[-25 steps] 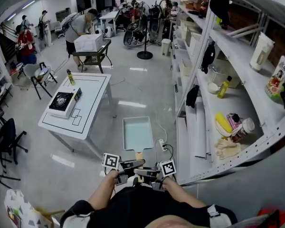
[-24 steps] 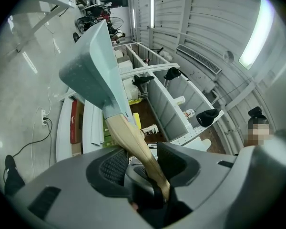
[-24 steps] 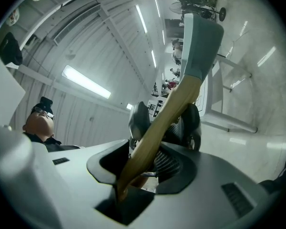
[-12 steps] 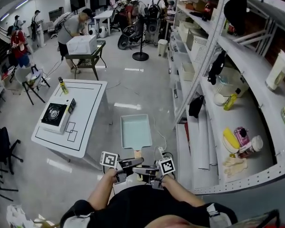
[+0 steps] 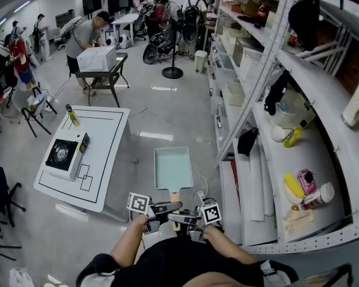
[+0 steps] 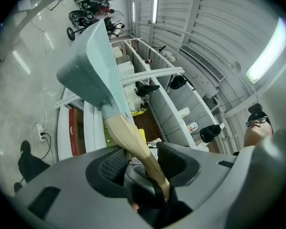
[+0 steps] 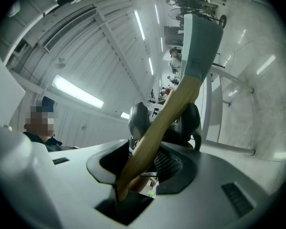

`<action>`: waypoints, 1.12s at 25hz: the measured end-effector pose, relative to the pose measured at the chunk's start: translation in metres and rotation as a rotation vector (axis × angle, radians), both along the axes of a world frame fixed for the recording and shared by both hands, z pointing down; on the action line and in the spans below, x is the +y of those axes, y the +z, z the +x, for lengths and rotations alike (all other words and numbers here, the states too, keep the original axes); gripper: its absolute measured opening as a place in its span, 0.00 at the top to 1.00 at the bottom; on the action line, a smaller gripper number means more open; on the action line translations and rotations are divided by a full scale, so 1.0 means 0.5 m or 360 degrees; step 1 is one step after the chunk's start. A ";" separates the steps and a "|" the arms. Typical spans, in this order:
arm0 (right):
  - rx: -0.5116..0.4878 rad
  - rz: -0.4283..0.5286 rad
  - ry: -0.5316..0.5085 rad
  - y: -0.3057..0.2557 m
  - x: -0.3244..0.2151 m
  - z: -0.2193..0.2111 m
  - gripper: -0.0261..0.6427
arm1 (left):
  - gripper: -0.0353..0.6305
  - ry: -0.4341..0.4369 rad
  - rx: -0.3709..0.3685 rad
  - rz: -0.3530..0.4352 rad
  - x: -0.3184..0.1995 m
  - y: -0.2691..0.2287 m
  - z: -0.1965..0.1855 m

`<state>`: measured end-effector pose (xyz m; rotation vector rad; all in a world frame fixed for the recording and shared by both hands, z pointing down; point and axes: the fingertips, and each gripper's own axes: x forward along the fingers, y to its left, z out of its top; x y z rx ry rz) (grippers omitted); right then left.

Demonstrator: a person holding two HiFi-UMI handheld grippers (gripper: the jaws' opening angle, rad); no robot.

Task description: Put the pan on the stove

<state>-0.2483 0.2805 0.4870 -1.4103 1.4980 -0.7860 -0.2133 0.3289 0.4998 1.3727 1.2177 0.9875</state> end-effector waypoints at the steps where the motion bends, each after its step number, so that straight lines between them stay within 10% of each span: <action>1: 0.0000 0.0007 0.0003 0.002 0.003 0.013 0.70 | 0.65 0.0002 -0.0003 0.0002 0.004 0.002 0.013; 17: 0.0029 0.0043 -0.0069 -0.007 0.054 0.374 0.70 | 0.65 0.0002 0.0338 0.0204 0.045 0.000 0.401; 21: 0.0007 0.0071 -0.0101 -0.028 0.064 0.473 0.70 | 0.65 -0.0047 0.0047 0.0112 0.064 -0.022 0.482; 24: 0.0035 0.0074 -0.0116 -0.035 0.075 0.544 0.70 | 0.65 -0.0030 0.0319 0.0146 0.068 -0.025 0.573; 28: 0.0029 0.0093 -0.0133 -0.044 0.087 0.621 0.70 | 0.65 -0.0106 -0.0046 0.0099 0.086 -0.040 0.623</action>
